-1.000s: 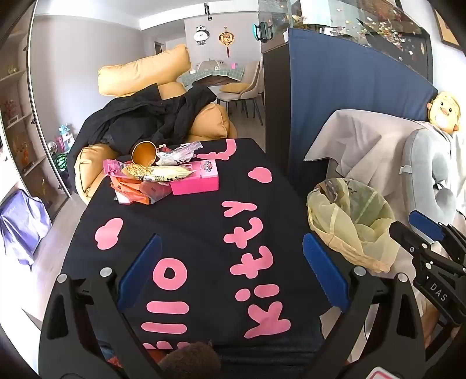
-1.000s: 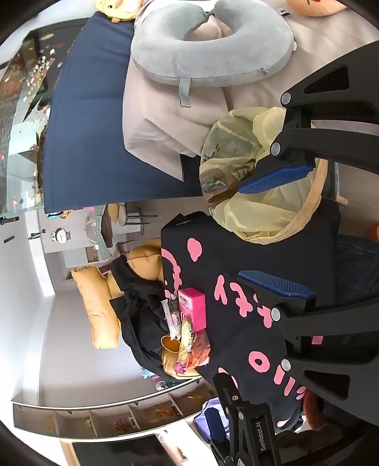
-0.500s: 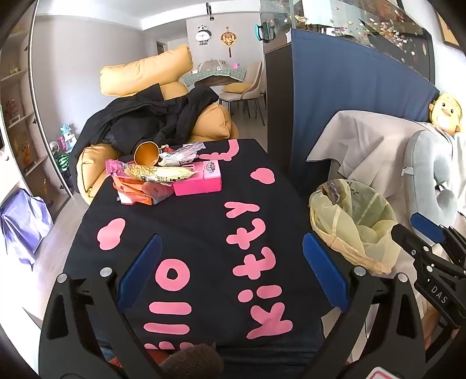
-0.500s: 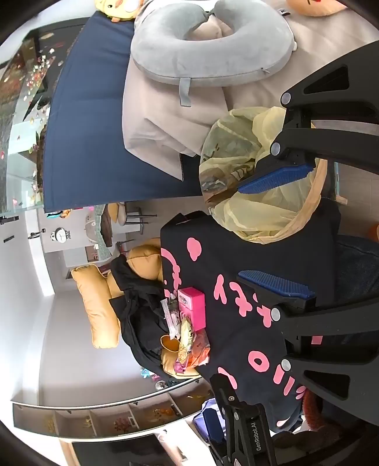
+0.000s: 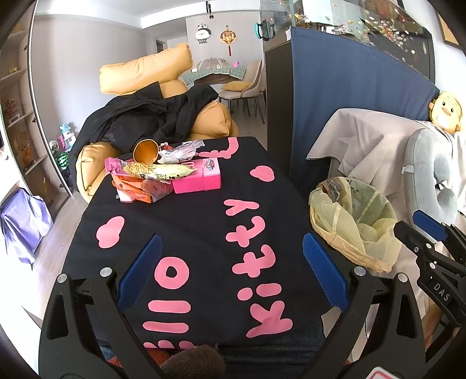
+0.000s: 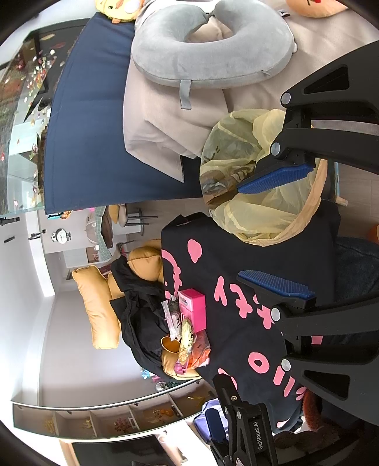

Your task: Collect trash

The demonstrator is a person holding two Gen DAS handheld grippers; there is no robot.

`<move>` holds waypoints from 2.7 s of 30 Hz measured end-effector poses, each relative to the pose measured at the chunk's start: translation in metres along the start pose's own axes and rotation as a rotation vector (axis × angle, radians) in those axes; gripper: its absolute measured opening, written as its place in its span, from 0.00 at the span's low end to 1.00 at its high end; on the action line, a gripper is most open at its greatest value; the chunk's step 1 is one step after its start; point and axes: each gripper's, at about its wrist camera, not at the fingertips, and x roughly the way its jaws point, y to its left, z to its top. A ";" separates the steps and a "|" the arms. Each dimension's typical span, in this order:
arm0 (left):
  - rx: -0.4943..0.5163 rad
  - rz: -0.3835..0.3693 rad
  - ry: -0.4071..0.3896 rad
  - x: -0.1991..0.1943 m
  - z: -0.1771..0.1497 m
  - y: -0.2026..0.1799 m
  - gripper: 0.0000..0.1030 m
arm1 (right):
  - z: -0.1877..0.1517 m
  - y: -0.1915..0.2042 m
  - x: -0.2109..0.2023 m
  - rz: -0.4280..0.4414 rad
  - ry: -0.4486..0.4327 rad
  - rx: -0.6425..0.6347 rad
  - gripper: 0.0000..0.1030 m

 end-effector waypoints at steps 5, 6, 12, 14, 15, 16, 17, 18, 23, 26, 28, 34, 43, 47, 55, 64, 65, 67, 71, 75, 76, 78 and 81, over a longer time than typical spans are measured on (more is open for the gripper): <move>0.000 0.003 -0.002 0.001 -0.001 -0.003 0.91 | 0.000 -0.001 0.000 0.000 0.001 -0.001 0.51; 0.000 0.003 -0.001 0.001 -0.002 -0.003 0.91 | 0.000 0.001 0.000 -0.001 0.000 0.000 0.51; 0.000 0.002 -0.001 0.002 -0.003 -0.003 0.91 | 0.000 -0.002 -0.002 0.002 0.002 -0.002 0.51; 0.000 0.002 -0.001 0.002 -0.004 -0.003 0.91 | 0.000 -0.003 -0.002 0.005 0.004 -0.004 0.51; 0.000 0.002 0.000 0.002 -0.004 -0.002 0.91 | -0.001 0.000 0.001 0.002 0.006 -0.006 0.51; 0.000 0.003 0.000 0.002 -0.003 -0.003 0.91 | -0.002 0.000 0.001 0.001 0.007 -0.006 0.51; 0.000 0.003 0.000 0.002 -0.003 -0.003 0.91 | -0.002 0.000 0.001 0.000 0.007 -0.006 0.51; -0.001 0.002 0.000 0.001 -0.004 -0.002 0.91 | -0.002 0.001 0.001 -0.001 0.005 -0.005 0.51; -0.002 0.003 0.001 0.000 -0.008 -0.002 0.91 | -0.002 0.000 0.001 0.000 0.005 -0.006 0.51; 0.001 0.002 0.002 0.002 -0.002 -0.003 0.91 | -0.002 0.000 0.002 0.000 0.008 -0.006 0.51; 0.001 0.002 0.001 0.002 -0.003 -0.002 0.91 | -0.002 0.000 0.002 0.001 0.008 -0.007 0.51; 0.000 0.002 0.002 0.002 -0.002 -0.002 0.91 | -0.003 0.000 0.002 -0.001 0.009 -0.006 0.51; -0.001 0.001 0.004 0.002 -0.002 -0.002 0.91 | -0.002 0.001 0.002 -0.001 0.010 -0.006 0.51; 0.000 0.001 0.003 0.002 -0.001 -0.002 0.91 | -0.003 0.001 0.002 -0.001 0.012 -0.009 0.51; -0.001 0.000 0.005 0.003 -0.001 -0.002 0.91 | -0.003 0.001 0.003 -0.001 0.012 -0.008 0.51; -0.012 -0.014 0.028 0.008 -0.004 0.001 0.91 | -0.004 0.000 0.005 -0.007 0.017 -0.008 0.51; -0.018 -0.028 0.037 0.010 -0.004 0.002 0.91 | -0.003 -0.001 0.006 -0.011 0.015 -0.011 0.51; -0.052 -0.068 0.060 0.018 -0.003 0.010 0.91 | 0.001 -0.003 0.009 -0.027 -0.001 -0.022 0.51; -0.097 -0.121 0.114 0.046 0.000 0.033 0.91 | 0.007 -0.001 0.025 -0.046 0.001 -0.045 0.51; -0.151 -0.169 0.154 0.075 -0.001 0.071 0.91 | 0.015 0.018 0.057 0.034 0.070 -0.076 0.51; -0.180 -0.170 0.144 0.081 -0.002 0.086 0.91 | 0.017 0.029 0.070 0.042 0.087 -0.105 0.51; -0.205 -0.134 0.097 0.088 -0.002 0.111 0.91 | 0.021 0.047 0.086 0.068 0.110 -0.150 0.51; -0.233 -0.040 0.031 0.099 -0.001 0.148 0.91 | 0.031 0.074 0.118 0.107 0.158 -0.203 0.51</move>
